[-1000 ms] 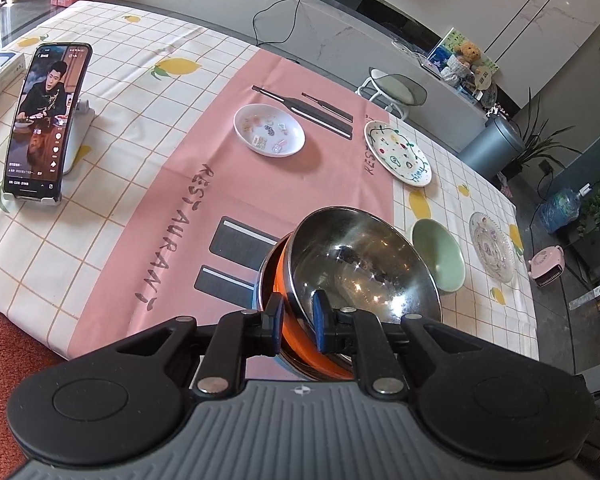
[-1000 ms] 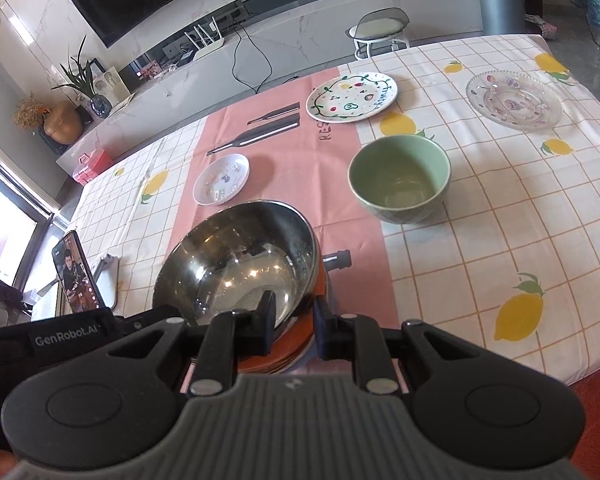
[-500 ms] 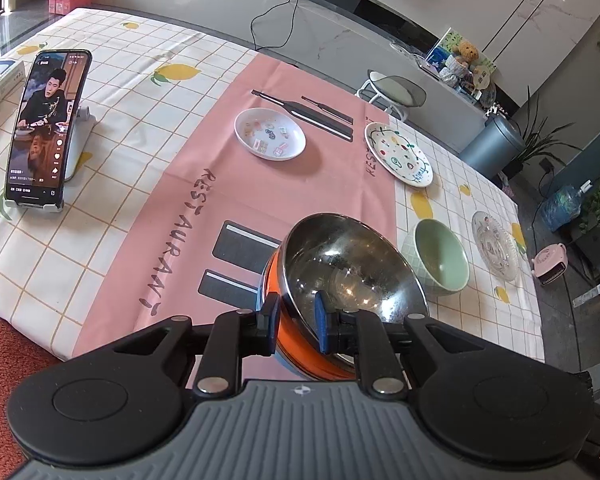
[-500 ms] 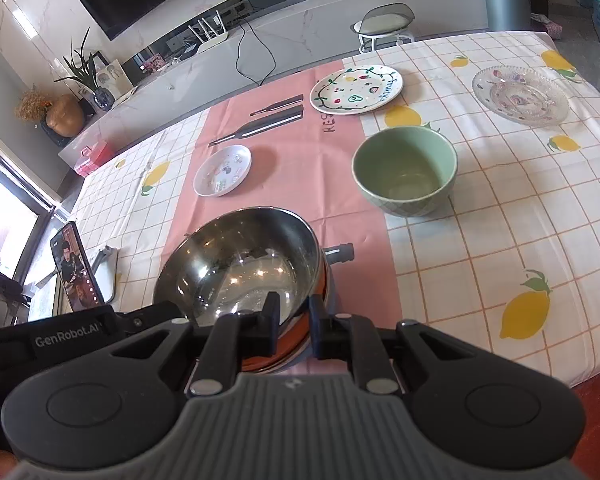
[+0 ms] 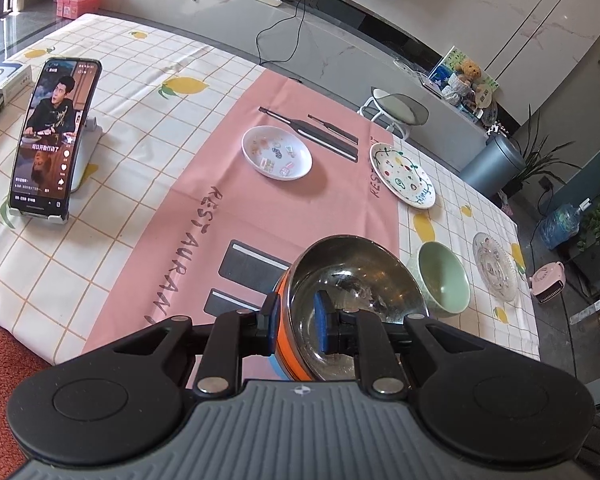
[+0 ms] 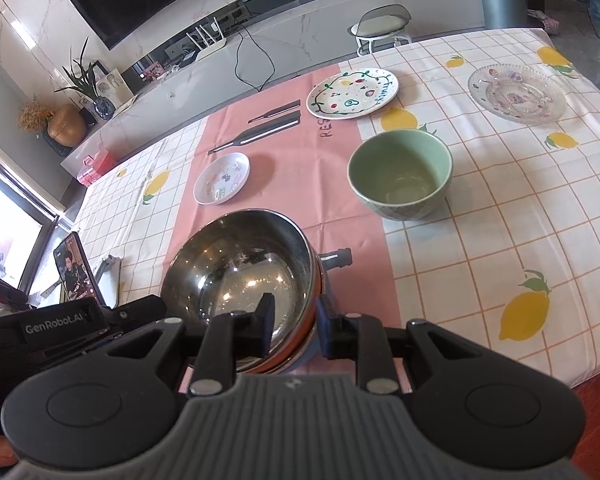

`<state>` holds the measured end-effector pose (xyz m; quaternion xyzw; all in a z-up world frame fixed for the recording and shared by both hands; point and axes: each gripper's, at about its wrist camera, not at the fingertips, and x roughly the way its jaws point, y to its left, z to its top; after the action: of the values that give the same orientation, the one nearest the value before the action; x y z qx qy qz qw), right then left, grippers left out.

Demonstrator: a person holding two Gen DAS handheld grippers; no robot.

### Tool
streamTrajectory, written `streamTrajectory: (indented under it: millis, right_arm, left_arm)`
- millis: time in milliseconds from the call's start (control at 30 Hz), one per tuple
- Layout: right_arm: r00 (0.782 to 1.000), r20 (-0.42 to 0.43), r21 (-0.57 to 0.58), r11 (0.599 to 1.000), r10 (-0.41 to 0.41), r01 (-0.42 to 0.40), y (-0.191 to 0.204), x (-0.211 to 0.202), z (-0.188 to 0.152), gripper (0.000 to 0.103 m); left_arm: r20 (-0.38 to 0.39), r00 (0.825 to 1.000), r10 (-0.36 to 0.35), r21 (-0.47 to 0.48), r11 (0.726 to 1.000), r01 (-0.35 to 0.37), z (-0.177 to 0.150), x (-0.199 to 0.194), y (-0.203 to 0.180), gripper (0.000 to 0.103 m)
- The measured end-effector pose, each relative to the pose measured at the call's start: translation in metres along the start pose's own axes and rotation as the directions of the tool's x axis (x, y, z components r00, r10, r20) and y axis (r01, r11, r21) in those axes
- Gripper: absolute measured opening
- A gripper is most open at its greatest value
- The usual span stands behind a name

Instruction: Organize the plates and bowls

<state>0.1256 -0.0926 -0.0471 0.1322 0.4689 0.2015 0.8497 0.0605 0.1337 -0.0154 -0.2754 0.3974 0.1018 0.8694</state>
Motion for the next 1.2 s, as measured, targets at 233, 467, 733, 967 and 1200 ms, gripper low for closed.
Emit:
streamTrajectory:
  millis: [233, 467, 733, 967, 1200]
  right_arm:
    - [0.998, 0.063, 0.005, 1.000, 0.027, -0.028, -0.010, -0.016, 0.008, 0.037]
    - [0.990, 0.141, 0.015, 1.000, -0.018, 0.016, -0.035, -0.035, 0.019, 0.055]
    - [0.978, 0.160, 0.115, 0.987, -0.132, 0.115, -0.084, -0.043, 0.036, 0.054]
    - [0.976, 0.134, 0.150, 0.977, -0.173, 0.153, -0.105, -0.031, 0.045, 0.052]
    - [0.985, 0.099, 0.169, 0.978, -0.143, 0.125, -0.112, -0.007, 0.059, 0.043]
  left_arm:
    - [0.046, 0.997, -0.064, 0.119, 0.991, 0.058, 0.001, -0.007, -0.033, 0.020]
    - [0.026, 0.985, -0.170, 0.220, 0.962, 0.160, -0.002, -0.002, -0.078, 0.023]
    - [-0.039, 0.982, -0.183, 0.252, 0.950, 0.186, 0.006, 0.026, -0.119, 0.023]
    - [-0.108, 0.984, -0.142, 0.281, 0.945, 0.167, 0.022, 0.056, -0.135, 0.023]
    - [-0.168, 0.981, -0.096, 0.282, 0.949, 0.141, 0.044, 0.088, -0.140, 0.023]
